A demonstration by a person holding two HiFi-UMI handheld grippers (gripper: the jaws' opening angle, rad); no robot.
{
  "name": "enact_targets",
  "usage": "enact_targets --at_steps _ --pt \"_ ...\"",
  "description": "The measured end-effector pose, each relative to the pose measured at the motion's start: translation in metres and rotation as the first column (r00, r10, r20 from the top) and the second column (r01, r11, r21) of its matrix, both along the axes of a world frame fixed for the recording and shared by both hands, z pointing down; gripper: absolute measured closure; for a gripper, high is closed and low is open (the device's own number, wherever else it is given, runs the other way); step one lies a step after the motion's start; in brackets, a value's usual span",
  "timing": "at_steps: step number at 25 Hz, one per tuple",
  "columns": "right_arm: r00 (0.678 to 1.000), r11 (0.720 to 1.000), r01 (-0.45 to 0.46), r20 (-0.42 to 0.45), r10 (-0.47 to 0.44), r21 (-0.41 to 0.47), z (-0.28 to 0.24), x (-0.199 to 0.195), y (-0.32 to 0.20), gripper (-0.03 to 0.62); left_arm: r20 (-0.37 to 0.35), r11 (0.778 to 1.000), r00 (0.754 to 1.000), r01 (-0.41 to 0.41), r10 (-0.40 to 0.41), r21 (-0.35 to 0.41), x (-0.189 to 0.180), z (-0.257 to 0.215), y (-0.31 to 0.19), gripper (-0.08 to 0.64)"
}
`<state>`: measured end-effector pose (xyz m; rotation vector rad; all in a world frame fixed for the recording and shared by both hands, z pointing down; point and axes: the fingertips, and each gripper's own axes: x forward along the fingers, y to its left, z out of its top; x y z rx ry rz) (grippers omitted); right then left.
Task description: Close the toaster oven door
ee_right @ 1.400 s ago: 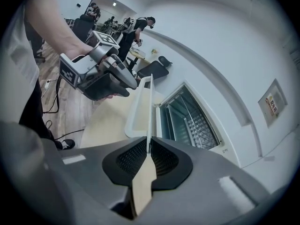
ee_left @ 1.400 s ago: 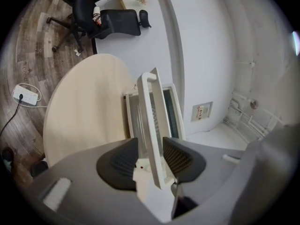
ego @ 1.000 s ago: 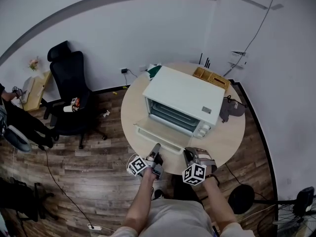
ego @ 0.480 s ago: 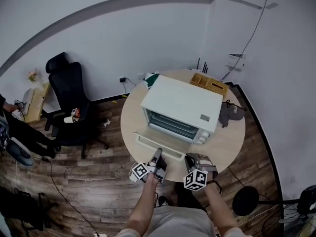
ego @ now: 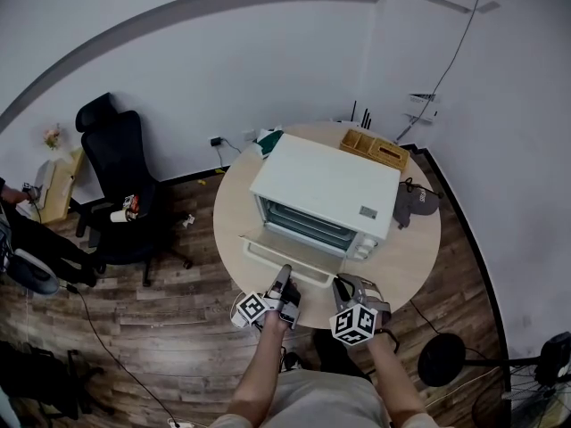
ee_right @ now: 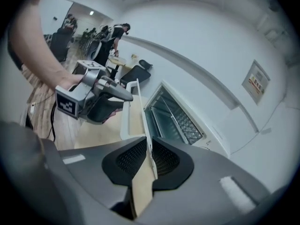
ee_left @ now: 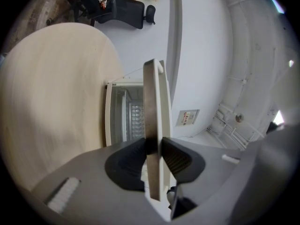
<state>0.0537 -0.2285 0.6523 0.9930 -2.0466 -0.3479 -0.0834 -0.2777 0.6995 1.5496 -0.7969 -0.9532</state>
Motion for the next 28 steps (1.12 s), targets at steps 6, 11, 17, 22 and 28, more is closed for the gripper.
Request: enact_targets --at_steps 6,11,17,22,28 --pt "0.959 0.997 -0.066 0.275 0.071 -0.029 -0.035 -0.015 0.002 0.561 -0.013 1.0 1.0 0.006 -0.007 -0.006 0.005 -0.008 -0.006 0.396" --pt "0.925 0.996 -0.078 0.368 0.092 -0.051 -0.046 -0.028 0.006 0.572 0.013 1.0 1.0 0.005 -0.005 -0.022 0.005 -0.01 -0.009 0.397" --pt "0.873 0.987 -0.12 0.463 0.154 -0.104 -0.041 -0.027 0.011 0.589 -0.003 1.0 1.0 0.001 -0.001 -0.012 0.009 -0.021 -0.019 0.399" --pt "0.754 0.965 -0.181 0.603 0.26 -0.189 -0.045 -0.012 0.014 0.592 0.021 1.0 1.0 0.003 -0.003 -0.026 0.012 -0.029 -0.03 0.4" --pt "0.68 0.954 -0.185 0.67 0.298 -0.236 -0.037 -0.009 0.022 0.592 -0.006 0.999 1.0 0.017 -0.017 -0.029 0.015 -0.035 -0.037 0.402"
